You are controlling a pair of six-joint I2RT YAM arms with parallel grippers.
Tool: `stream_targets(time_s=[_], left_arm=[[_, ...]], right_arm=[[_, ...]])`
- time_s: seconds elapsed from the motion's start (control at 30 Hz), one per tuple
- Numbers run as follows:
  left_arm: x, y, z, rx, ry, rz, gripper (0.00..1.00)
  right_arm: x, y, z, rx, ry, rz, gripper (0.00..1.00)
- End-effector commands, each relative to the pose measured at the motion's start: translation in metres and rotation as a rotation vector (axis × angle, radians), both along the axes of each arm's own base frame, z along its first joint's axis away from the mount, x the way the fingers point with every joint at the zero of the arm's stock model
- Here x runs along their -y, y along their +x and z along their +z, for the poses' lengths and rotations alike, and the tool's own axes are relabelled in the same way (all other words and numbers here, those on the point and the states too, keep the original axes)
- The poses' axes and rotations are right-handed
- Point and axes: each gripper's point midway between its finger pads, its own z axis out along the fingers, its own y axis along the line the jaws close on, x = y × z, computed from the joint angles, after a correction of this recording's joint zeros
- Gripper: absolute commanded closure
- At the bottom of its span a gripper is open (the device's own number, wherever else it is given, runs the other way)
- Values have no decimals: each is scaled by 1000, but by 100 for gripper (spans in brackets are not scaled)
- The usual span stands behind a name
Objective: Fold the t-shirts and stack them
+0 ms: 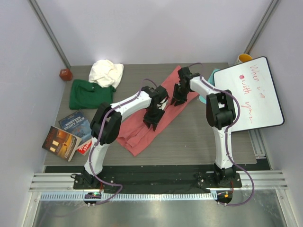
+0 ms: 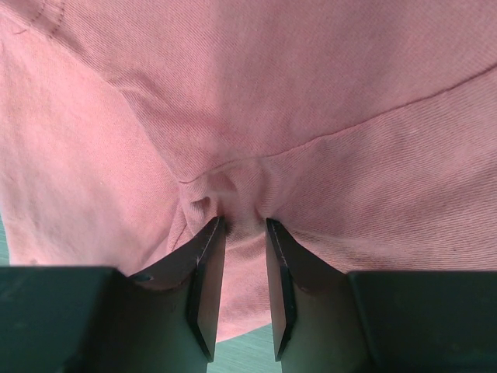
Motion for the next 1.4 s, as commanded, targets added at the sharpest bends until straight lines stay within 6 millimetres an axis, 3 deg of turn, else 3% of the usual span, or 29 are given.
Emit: stream_targets(time_s=[0.0,0.47,0.83,1.37], left_arm=[[7,0,-6,-5,-24,-7,63],[-6,-2,-33,0,39,-4,65],[-37,33,-11,163,116,64,66],[-77,58,-3,210,185,155,66]], right_arm=[[2,-4,-9,-4,-19,1,67],[0,-4,-9,-9,-8,-3,67],[2,-11,-19,-39,-17,14,67],[6,-25,-33,-78,-30,49,68]])
